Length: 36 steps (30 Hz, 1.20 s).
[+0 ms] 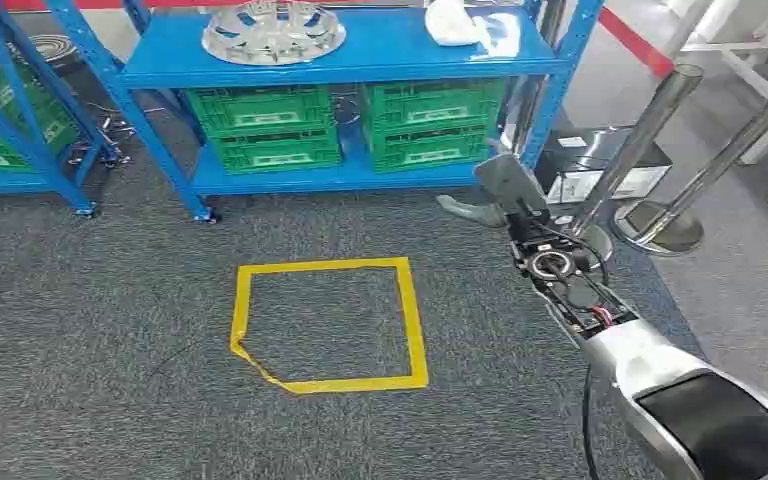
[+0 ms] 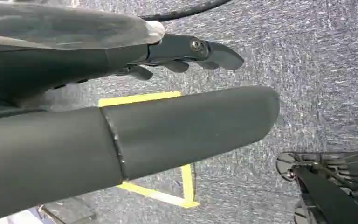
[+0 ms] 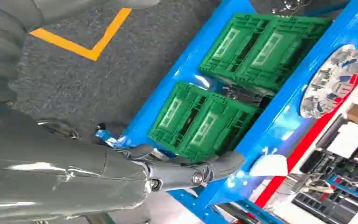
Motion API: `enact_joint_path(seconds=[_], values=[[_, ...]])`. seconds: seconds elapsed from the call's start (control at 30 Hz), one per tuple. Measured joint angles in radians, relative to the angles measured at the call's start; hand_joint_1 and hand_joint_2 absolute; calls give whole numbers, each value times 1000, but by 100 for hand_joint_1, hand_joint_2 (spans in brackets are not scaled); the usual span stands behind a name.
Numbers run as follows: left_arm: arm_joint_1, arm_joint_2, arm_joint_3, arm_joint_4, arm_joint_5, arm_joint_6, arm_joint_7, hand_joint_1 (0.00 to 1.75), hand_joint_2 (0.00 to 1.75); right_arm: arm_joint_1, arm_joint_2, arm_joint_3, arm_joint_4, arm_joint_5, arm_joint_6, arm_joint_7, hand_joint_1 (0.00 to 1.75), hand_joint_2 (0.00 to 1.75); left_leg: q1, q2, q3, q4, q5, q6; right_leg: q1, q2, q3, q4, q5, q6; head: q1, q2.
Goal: Take the parts from the cabinet and place them on the table.
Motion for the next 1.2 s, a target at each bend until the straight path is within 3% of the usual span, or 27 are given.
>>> enact_joint_path(seconds=[0.1, 0.13, 0.17, 0.2, 0.27, 0.3, 0.33, 0.37, 0.4, 0.47, 0.5, 0.53, 0.6, 0.67, 0.7, 0.73, 0.8, 0.83, 0.87, 0.93, 0.97, 1.0, 1.03, 1.13, 1.17, 1.2], values=[[-1, 2, 0, 0, -1, 0, -1, 0, 0, 0, 0, -1, -2, 1, 0, -1, 0, 175, -3, 1, 0, -3, 1, 5, -4, 3, 0, -6, 3, 6, 0, 0], [-2, 2, 0, 0, -3, 0, -1, 0, 0, -1, 0, -2, -7, 2, 0, 0, 0, 175, 5, 3, 7, -20, 8, 13, 2, 5, 1, -6, 2, 10, 0, 0], [-2, 1, 0, 0, -5, 0, -2, 0, 0, 0, 0, -3, -10, 3, 0, 0, 0, 175, 9, 10, 16, -32, 13, 15, -2, -12, -2, 6, -6, 11, 3, 0], [-2, 0, 0, 0, -5, -1, -2, 0, 0, -3, 0, -4, -11, 3, 0, 2, 0, 175, 10, 11, 20, -37, 13, 17, 1, -22, -23, 50, -33, 13, 7, 0], [-2, 0, 0, 0, -7, -3, -3, 0, 0, 0, 0, -7, -13, 3, -2, 5, 0, 175, 12, 17, 21, -37, 11, 21, -3, -24, -115, 226, -108, 18, 16, 0], [-1, -1, 0, 0, -7, -3, -3, 0, 0, 6, 0, -8, -13, 3, -1, 6, 0, 175, 13, 19, 22, -37, 8, 19, -6, -24, -161, 308, -130, 22, 18, 0], [0, -1, 0, 0, -7, -5, -3, 0, 0, 12, 0, -8, -14, 3, 0, 8, 0, 175, 16, 20, 25, -36, 6, 16, -9, -25, -182, 335, -123, 25, 19, 0], [0, -1, 0, 0, -7, -6, -3, 0, 0, 17, 0, -9, -14, 4, 0, 8, 0, 175, 20, 20, 31, -36, 1, 11, -14, -28, -176, 309, -89, 29, 21, 0], [0, -2, 0, 0, -7, -6, -3, 0, 0, 18, 0, -9, -15, 4, 0, 8, 0, 175, 24, 20, 37, -34, -4, 4, -18, -30, -150, 244, -42, 34, 24, 0], [0, -3, 0, 0, -7, -9, -3, 0, 0, 16, 0, -11, -18, 7, 0, 8, 0, 175, 32, 20, 48, -21, -23, -13, -31, -43, -73, 62, 60, 46, 29, 0], [-1, 6, 0, 0, -7, -9, -3, 0, 0, 15, 0, -11, -18, 8, 0, 8, 0, 175, 26, 18, 43, -11, -31, -25, -20, -44, -61, 43, 35, 54, 34, 0], [-2, 3, 0, 0, -7, -10, -4, 0, 0, 16, 0, -12, -21, 10, 0, 9, 0, 175, 25, 19, 37, -3, -34, -30, -23, -40, -61, 35, 25, 32, 33, 0], [-2, 2, 0, 1, -6, -10, -4, 0, 0, 24, 0, -12, -23, 16, 1, 10, 0, 175, 28, 23, 39, -14, -31, -37, -16, -35, -69, 44, 18, 14, 22, 0], [-3, 0, 0, 2, -4, -10, -4, 0, 0, 23, 0, -12, -29, 19, 1, 8, 0, 175, 31, 24, 41, -3, -45, -46, -20, -29, -59, 40, 17, -1, 16, 0], [-4, 0, 0, 2, -3, -10, -4, 0, 0, 20, 0, -12, -33, 19, 1, 6, 0, 175, 31, 22, 18, 48, -66, -47, -20, -28, -53, 40, 13, -7, 6, 0], [-5, 0, 0, 2, -3, -10, -4, 0, 0, 17, 0, -12, -33, 19, 1, 5, 0, 175, 30, 22, -25, 122, -94, -48, -19, -28, -51, 40, 10, -11, 0, 0], [-5, 1, 0, 2, -2, -10, -4, 0, 0, 19, 0, -13, -33, 19, 1, 6, 0, 175, 26, 21, -143, 308, -150, -49, -12, -27, -48, 40, 4, -21, -6, 0], [-3, 0, 0, 2, -2, -10, -4, 0, 0, 21, 0, -12, -33, 19, 2, 6, 0, 175, 25, 20, -181, 353, -148, -45, -7, -24, -45, 40, 1, -25, -7, 0], [-1, 0, 0, 2, -2, -11, -4, 0, 0, 23, 0, -11, -33, 19, 2, 6, 0, 175, 22, 19, -194, 342, -116, -37, -2, -20, -39, 40, -3, -28, -7, 0], [0, 0, 0, 2, -2, -11, -4, 0, 0, 23, 0, -11, -34, 19, 2, 6, 0, 175, 8, 16, -154, 195, -4, -9, 5, -12, -27, 39, -10, -31, -9, 0], [0, 2, 0, 2, -2, -11, -4, 0, 0, 22, 0, -11, -35, 19, 2, 6, 0, 175, -5, 12, -119, 93, 54, 13, 7, -10, -21, 38, -13, -30, -9, 0], [-1, 8, 0, 2, -2, -11, -4, 0, 0, 23, 0, -11, -35, 19, 2, 5, 0, 175, -16, 7, -99, 36, 65, 33, 3, -10, -20, 36, -17, -30, -8, 0], [-2, 8, 0, 2, -2, -11, -4, 0, 0, 24, 0, -11, -35, 19, 2, 6, 0, 175, -18, 13, -92, 23, 61, 33, 9, -7, -22, 35, -20, -25, -7, 0], [-3, 10, 1, 2, 2, -12, -4, 0, 0, 23, 0, -11, -37, 21, 13, 9, 0, 175, -24, 13, -85, 10, 58, 30, 2, -8, -17, 25, -23, -12, -11, 0], [-3, 8, 1, 3, 2, -12, -2, 0, 0, 22, 0, -11, -43, 21, 16, 9, 0, 175, -6, 17, -68, -15, 63, 25, 7, -12, -17, 27, -31, -9, -9, 0], [-2, 7, 2, 3, 5, -12, -3, 0, 0, 19, 0, -12, -43, 21, 18, 8, 0, 175, -9, 18, -55, -27, 63, 24, 10, -19, -20, 51, -42, -4, -4, 0]])
